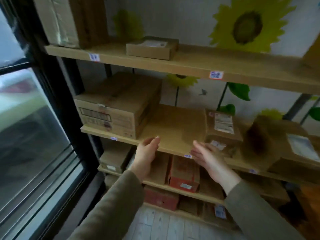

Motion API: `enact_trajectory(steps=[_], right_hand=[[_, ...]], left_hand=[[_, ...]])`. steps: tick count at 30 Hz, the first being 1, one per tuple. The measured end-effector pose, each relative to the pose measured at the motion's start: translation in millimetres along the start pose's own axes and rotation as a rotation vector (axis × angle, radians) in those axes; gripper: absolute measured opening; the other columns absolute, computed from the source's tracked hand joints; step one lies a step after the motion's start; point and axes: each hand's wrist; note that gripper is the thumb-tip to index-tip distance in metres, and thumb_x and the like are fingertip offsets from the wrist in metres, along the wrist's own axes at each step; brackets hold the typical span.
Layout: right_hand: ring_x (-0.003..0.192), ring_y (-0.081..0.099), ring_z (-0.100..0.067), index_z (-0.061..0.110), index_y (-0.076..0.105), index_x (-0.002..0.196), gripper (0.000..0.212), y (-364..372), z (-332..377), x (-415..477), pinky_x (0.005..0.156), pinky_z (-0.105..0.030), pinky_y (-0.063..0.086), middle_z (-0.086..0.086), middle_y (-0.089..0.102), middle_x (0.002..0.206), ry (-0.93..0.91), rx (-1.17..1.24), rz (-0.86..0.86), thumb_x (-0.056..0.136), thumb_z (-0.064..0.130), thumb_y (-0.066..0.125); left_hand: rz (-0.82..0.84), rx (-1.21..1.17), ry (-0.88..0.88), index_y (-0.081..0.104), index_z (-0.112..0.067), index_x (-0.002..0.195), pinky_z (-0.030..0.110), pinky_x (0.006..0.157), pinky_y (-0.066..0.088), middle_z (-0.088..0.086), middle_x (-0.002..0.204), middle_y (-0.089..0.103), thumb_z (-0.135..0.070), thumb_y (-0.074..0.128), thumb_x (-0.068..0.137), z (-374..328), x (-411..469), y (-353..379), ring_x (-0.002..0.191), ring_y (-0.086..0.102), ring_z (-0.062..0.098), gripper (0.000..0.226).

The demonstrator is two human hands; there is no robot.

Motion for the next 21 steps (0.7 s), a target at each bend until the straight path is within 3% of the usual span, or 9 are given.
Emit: enact_trajectory(steps=[3, 6, 11, 14, 18, 21], right_hand=[[0.103, 0.059, -0.017, 0.028, 0.057, 0.087, 0.004, 42, 9, 43, 0.094, -0.035, 0.045, -0.001, 0.061, 0.107, -0.003, -0.058, 0.071, 0.090, 0.030, 0.059], [0.104, 0.057, -0.017, 0.027, 0.057, 0.090, 0.004, 84, 22, 89, 0.094, -0.036, 0.044, -0.004, 0.060, 0.114, -0.022, -0.075, 0.133, 0.089, 0.031, 0.060], [0.124, 0.045, -0.022, 0.017, 0.045, 0.134, 0.051, 155, 54, 151, 0.106, -0.038, 0.036, -0.007, 0.048, 0.136, -0.057, -0.037, 0.145, 0.088, 0.034, 0.060], [0.134, 0.035, -0.026, 0.019, 0.033, 0.143, 0.067, 189, 57, 163, 0.107, -0.040, 0.031, -0.007, 0.033, 0.148, -0.029, -0.041, 0.121, 0.086, 0.037, 0.063], [0.139, 0.028, -0.028, 0.020, 0.020, 0.148, 0.082, 225, 48, 171, 0.111, -0.043, 0.028, -0.007, 0.023, 0.153, -0.038, -0.040, 0.059, 0.083, 0.036, 0.067], [0.138, 0.031, -0.026, 0.019, 0.020, 0.148, 0.075, 237, 39, 175, 0.109, -0.038, 0.030, -0.007, 0.026, 0.152, -0.105, -0.063, -0.040, 0.087, 0.028, 0.063]], left_hand=[[-0.075, -0.032, 0.028, 0.054, -0.011, 0.116, 0.033, 0.091, 0.042, 0.001, 0.102, 0.061, -0.032, 0.056, 0.091, -10, 36, -30, 0.104, 0.056, 0.017, 0.033], [-0.156, -0.030, 0.052, 0.056, -0.012, 0.110, 0.040, 0.099, 0.044, 0.001, 0.102, 0.063, -0.031, 0.055, 0.092, -28, 71, -60, 0.105, 0.057, 0.018, 0.027], [-0.382, 0.023, 0.176, 0.055, -0.007, 0.122, 0.028, 0.080, 0.044, 0.010, 0.110, 0.064, -0.031, 0.056, 0.091, -61, 117, -110, 0.100, 0.060, 0.019, 0.039], [-0.500, 0.039, 0.200, 0.055, -0.005, 0.120, 0.023, 0.073, 0.045, 0.010, 0.101, 0.065, -0.029, 0.057, 0.091, -71, 133, -140, 0.082, 0.062, 0.006, 0.038], [-0.618, 0.077, 0.218, 0.048, -0.005, 0.131, 0.027, 0.083, 0.044, 0.007, 0.119, 0.057, -0.029, 0.059, 0.090, -83, 152, -180, 0.103, 0.055, 0.018, 0.049], [-0.632, 0.109, 0.229, 0.046, -0.004, 0.130, 0.023, 0.075, 0.046, 0.006, 0.112, 0.060, -0.029, 0.058, 0.090, -92, 173, -205, 0.103, 0.058, 0.021, 0.049]])
Point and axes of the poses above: each hand's wrist, its own x-axis towards the middle knuckle, its own y-axis out of the palm, z = x × y
